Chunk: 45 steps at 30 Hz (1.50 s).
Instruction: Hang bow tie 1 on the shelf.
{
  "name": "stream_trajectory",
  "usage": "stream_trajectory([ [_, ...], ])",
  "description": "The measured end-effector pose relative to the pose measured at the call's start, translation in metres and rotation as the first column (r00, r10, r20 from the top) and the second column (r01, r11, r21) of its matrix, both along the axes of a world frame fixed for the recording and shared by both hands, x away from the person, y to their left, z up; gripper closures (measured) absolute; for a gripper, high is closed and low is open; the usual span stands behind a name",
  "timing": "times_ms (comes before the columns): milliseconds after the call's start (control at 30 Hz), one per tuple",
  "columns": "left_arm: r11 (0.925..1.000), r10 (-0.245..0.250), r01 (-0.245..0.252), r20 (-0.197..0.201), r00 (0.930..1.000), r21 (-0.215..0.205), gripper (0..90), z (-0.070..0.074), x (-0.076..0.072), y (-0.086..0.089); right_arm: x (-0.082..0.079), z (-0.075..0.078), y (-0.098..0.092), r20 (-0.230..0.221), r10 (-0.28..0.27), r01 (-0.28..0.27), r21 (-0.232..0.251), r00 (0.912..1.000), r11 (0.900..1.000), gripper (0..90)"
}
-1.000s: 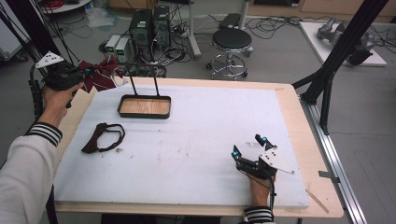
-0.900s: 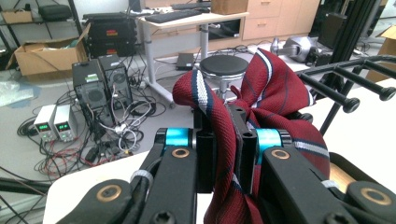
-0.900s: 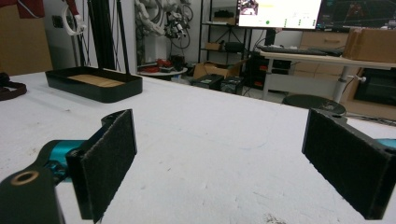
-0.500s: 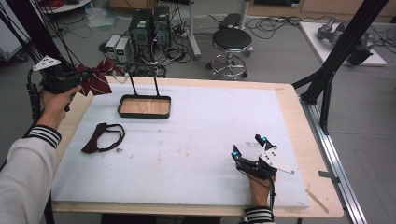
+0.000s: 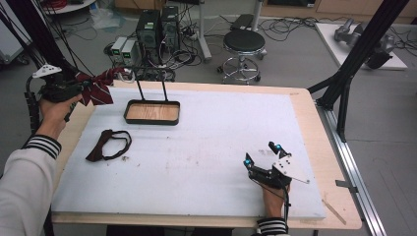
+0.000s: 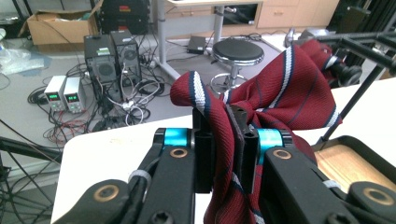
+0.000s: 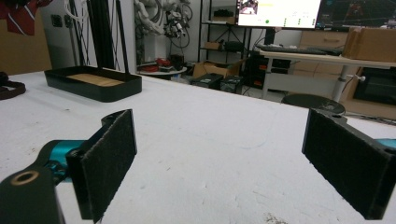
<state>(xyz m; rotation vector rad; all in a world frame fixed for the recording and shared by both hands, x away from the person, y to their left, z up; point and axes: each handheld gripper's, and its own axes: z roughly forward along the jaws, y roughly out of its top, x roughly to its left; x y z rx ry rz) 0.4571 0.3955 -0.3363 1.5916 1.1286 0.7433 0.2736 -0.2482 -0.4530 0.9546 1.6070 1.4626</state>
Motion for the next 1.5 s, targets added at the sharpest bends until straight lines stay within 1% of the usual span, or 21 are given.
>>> stream_trajectory([
  [233, 0.9995, -0.024, 0.024, -0.014, 0.9996, 0.020, 78.7, -0.006, -0.001, -0.003, 0.000, 0.000, 0.000, 0.000, -0.004, 0.004, -0.001, 1.0000, 1.000, 9.3],
  [333, 0.9990, -0.031, 0.032, -0.025, 0.9992, 0.032, 73.4, -0.007, 0.000, -0.004, 0.000, 0.000, 0.000, 0.000, -0.002, 0.002, 0.000, 1.0000, 1.000, 9.3],
  [367, 0.9990, -0.031, 0.032, -0.025, 0.9992, 0.032, 71.1, -0.007, 0.000, -0.004, 0.000, 0.000, 0.000, 0.000, -0.003, 0.003, -0.001, 1.0000, 1.000, 9.3],
  [433, 0.9986, -0.036, 0.037, -0.034, 0.9988, 0.039, 60.7, -0.008, 0.000, -0.006, 0.000, 0.000, 0.000, 0.001, -0.003, 0.003, -0.002, 1.0000, 1.000, 9.3],
  [500, 0.9983, -0.040, 0.042, -0.033, 0.9987, 0.040, 56.7, -0.009, 0.000, -0.006, 0.000, 0.000, 0.001, -0.002, -0.003, 0.003, 0.000, 1.0000, 1.000, 9.3],
  [567, 0.9983, -0.041, 0.043, -0.031, 0.9987, 0.040, 46.5, -0.008, 0.000, -0.006, 0.000, 0.000, 0.001, 0.001, -0.002, 0.002, -0.002, 1.0000, 1.000, 9.3],
  [633, 0.9976, -0.053, 0.054, -0.029, 0.9982, 0.043, 39.5, -0.008, 0.000, -0.007, 0.000, 0.000, 0.001, 0.006, -0.002, 0.002, -0.006, 1.0000, 1.000, 9.3],
  [700, 0.9967, -0.063, 0.064, -0.021, 0.9978, 0.050, 30.8, -0.008, -0.001, -0.007, 0.000, 0.000, 0.001, 0.006, -0.002, 0.002, -0.006, 1.0000, 1.000, 9.3],
  [733, 0.9959, -0.076, 0.077, -0.015, 0.9970, 0.047, 28.2, -0.008, -0.002, -0.008, 0.000, 0.000, 0.001, 0.005, -0.002, 0.002, -0.006, 1.0000, 1.000, 9.3],
  [800, 0.9933, -0.102, 0.101, 0.009, 0.9948, 0.056, 24.2, -0.007, -0.005, -0.009, 0.000, 0.000, 0.000, 0.004, -0.002, 0.002, -0.004, 1.0000, 1.000, 9.3],
  [867, 0.9894, -0.133, 0.131, 0.043, 0.9901, 0.063, 21.7, -0.006, -0.010, -0.011, 0.000, 0.000, 0.000, 0.004, -0.002, 0.002, -0.004, 1.0000, 1.000, 9.3],
  [900, 0.9894, -0.133, 0.131, 0.043, 0.9901, 0.063, 21.4, -0.006, -0.010, -0.011, 0.000, 0.000, 0.001, 0.004, -0.002, 0.002, -0.004, 1.0000, 1.000, 9.3],
  [933, 0.9853, -0.163, 0.159, 0.077, 0.9835, 0.062, 20.7, -0.005, -0.016, -0.013, 0.000, 0.000, 0.000, 0.004, -0.002, 0.002, -0.005, 1.0000, 1.000, 9.3],
  [1033, 0.9798, -0.196, 0.189, 0.122, 0.9730, 0.065, 19.8, -0.002, -0.027, -0.017, 0.000, 0.000, 0.001, 0.001, -0.005, 0.005, -0.001, 1.0000, 1.000, 9.3],
  [1100, 0.9781, -0.206, 0.199, 0.145, 0.9677, 0.062, 19.7, -0.001, -0.034, -0.021, 0.000, 0.000, 0.000, 0.001, -0.006, 0.006, -0.002, 1.0000, 1.000, 9.3],
  [1233, 0.9703, -0.240, 0.230, 0.177, 0.9544, 0.074, 19.1, 0.002, -0.050, -0.029, -0.001, 0.000, 0.001, -0.001, -0.008, 0.008, 0.002, 1.0000, 1.000, 9.3],
  [1300, 0.9664, -0.256, 0.245, 0.199, 0.9460, 0.079, 19.0, 0.002, -0.057, -0.032, 0.000, 0.000, 0.001, 0.000, -0.008, 0.008, 0.003, 1.0000, 1.000, 9.3],
  [1333, 0.9660, -0.258, 0.248, 0.209, 0.9433, 0.075, 19.0, 0.002, -0.060, -0.034, 0.000, 0.000, 0.001, -0.001, -0.008, 0.008, 0.001, 1.0000, 1.000, 9.3],
  [1367, 0.9660, -0.258, 0.248, 0.209, 0.9433, 0.075, 19.0, 0.002, -0.060, -0.034, 0.000, 0.000, 0.001, -0.001, -0.008, 0.008, 0.001, 1.0000, 1.000, 9.3],
  [1433, 0.9635, -0.267, 0.255, 0.231, 0.9356, 0.080, 19.0, 0.000, -0.070, -0.040, -0.001, 0.000, 0.001, -0.003, -0.008, 0.008, 0.002, 1.0000, 1.000, 9.3],
  [1500, 0.9615, -0.275, 0.267, 0.249, 0.9286, 0.065, 18.8, -0.001, -0.076, -0.043, 0.000, 0.000, 0.001, -0.001, -0.009, 0.009, 0.002, 1.0000, 1.000, 9.3],
])
